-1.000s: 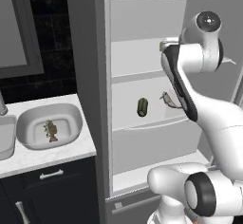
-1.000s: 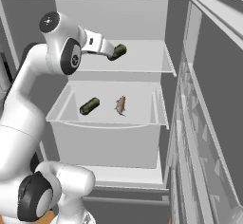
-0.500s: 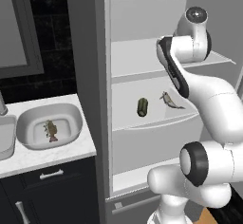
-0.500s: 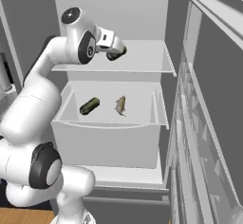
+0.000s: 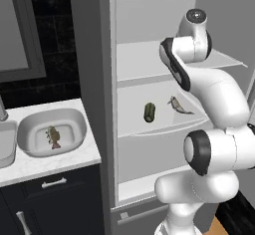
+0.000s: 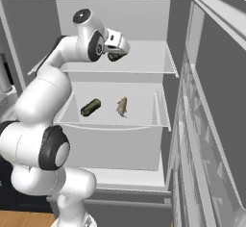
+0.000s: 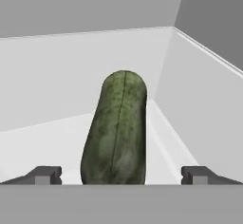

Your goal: Place one cucumber and one fish in each tupperware on the nearby counter, to pack two identical lunches.

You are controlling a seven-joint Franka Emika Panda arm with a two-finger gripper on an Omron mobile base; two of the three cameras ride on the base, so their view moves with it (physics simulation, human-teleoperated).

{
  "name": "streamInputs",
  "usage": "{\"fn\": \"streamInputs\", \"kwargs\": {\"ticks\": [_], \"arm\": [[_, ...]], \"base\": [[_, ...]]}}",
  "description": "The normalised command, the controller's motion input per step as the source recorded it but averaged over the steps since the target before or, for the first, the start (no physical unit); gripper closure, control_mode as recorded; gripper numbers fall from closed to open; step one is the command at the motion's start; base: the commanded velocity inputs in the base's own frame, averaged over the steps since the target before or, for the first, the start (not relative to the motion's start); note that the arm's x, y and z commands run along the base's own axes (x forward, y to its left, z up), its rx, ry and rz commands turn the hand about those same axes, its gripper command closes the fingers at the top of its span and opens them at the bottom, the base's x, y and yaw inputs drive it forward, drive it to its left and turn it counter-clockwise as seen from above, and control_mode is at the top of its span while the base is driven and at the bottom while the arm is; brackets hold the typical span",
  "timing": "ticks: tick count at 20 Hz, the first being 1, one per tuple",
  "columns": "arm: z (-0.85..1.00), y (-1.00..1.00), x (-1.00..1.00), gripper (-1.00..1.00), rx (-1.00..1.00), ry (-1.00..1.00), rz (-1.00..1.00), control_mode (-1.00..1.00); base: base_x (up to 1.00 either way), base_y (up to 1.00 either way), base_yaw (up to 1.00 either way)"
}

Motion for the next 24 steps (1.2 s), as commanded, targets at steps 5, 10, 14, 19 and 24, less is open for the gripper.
{"fn": "streamInputs", "kwargs": {"ticks": [5,10,14,19,24], "arm": [[-0.17,-0.12,0.27,-1.0,0.0,0.0,0.0,-1.0],[-0.19,-0.12,0.27,-1.0,0.0,0.0,0.0,-1.0],[-0.18,-0.04,0.24,1.0,0.0,0.0,0.0,-1.0],[-0.15,-0.04,0.13,1.0,0.0,0.0,0.0,-1.0],[-0.05,-0.04,-0.43,1.0,0.0,0.0,-0.06,-1.0]], "base": [[0.0,0.0,0.0],[0.0,0.0,0.0],[0.0,0.0,0.0],[0.0,0.0,0.0],[0.0,0.0,0.0]]}}
